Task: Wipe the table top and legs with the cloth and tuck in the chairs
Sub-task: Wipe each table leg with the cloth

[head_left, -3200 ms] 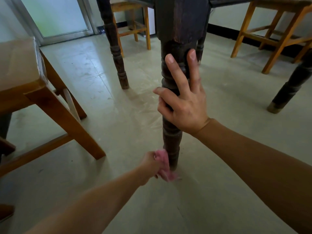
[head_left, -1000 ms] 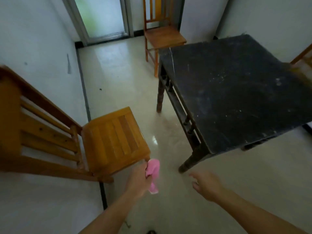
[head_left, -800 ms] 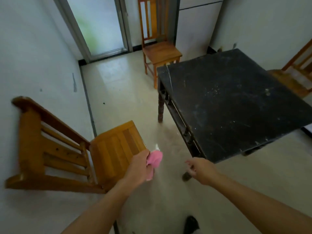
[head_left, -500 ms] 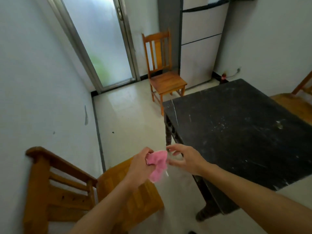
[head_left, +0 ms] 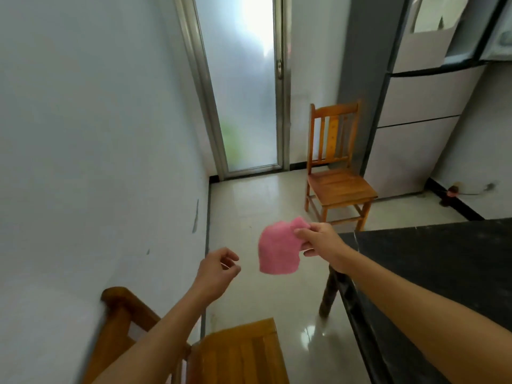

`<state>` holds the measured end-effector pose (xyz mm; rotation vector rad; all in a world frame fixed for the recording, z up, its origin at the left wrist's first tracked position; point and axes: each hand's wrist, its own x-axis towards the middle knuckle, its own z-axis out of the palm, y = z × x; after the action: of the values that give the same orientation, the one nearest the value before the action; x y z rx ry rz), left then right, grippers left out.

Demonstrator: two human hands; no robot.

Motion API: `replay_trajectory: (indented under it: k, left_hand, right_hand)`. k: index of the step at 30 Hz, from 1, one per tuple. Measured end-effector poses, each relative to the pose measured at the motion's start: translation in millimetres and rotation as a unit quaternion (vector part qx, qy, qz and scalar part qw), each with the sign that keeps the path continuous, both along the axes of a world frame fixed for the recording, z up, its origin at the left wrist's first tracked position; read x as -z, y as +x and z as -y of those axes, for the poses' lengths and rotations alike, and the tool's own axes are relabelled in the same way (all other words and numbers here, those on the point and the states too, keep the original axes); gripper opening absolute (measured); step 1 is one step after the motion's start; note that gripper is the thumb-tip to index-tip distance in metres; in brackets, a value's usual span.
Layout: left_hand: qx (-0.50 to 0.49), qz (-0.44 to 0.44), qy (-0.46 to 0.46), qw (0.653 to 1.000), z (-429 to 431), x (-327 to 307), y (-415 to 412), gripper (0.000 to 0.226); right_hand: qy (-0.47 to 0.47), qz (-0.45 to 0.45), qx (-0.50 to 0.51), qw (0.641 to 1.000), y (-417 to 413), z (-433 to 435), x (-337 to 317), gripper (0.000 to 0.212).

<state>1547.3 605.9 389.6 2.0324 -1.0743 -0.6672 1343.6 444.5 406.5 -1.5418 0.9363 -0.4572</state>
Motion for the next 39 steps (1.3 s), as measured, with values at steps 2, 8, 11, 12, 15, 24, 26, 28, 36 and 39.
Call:
replay_trajectory:
  k: [2, 8, 11, 12, 15, 24, 26, 28, 36, 39]
  left_hand:
    - [0.001, 0.036, 0.009, 0.999, 11.0, -0.7, 19.7, 0.019]
    - [0.095, 0.209, -0.043, 0.972, 64.5, -9.7, 50.2, 0.072]
    - [0.1, 0.198, -0.044, 0.974, 105.0, -3.6, 65.2, 0.086]
    - [0.088, 0.181, -0.044, 0.979, 120.2, -0.6, 70.8, 0.076]
    - [0.026, 0.195, -0.045, 0.979, 170.6, 8.9, 94.3, 0.022]
    - [-0.009, 0.172, 0.12, 0.978, 282.5, -10.3, 171.3, 0.021]
    - [-0.015, 0.164, 0.129, 0.978, 297.1, -16.8, 183.0, 0.025]
    - [-0.022, 0.148, 0.147, 0.978, 308.9, -21.3, 191.2, 0.026]
    - [-0.046, 0.097, 0.135, 0.985, 338.2, -22.6, 215.8, 0.007]
    - [-0.032, 0.11, 0.092, 0.989, 360.9, -21.5, 220.7, 0.009]
  right_hand:
    - [0.012, -0.009, -0.018, 1.0, 22.6, 19.7, -7.9, 0.02]
    - [0.09, -0.028, -0.121, 0.988, 88.5, 83.1, -20.3, 0.031]
    - [0.169, -0.015, -0.19, 0.967, 128.5, 122.2, -16.6, 0.025]
    - [0.192, -0.014, -0.204, 0.96, 143.8, 138.2, -11.5, 0.023]
    - [0.214, -0.041, -0.233, 0.948, 190.7, 192.8, 13.3, 0.021]
    - [-0.02, -0.024, -0.362, 0.932, 279.0, 312.7, 37.8, 0.046]
    - [-0.092, -0.062, -0.417, 0.902, 293.0, 324.9, 38.6, 0.045]
    - [-0.128, -0.069, -0.416, 0.898, 306.6, 336.2, 42.1, 0.029]
    - [-0.095, -0.065, -0.363, 0.925, 318.8, 373.4, 25.0, 0.007]
    - [-0.124, -0.079, -0.368, 0.918, 314.0, 384.2, 20.7, 0.02]
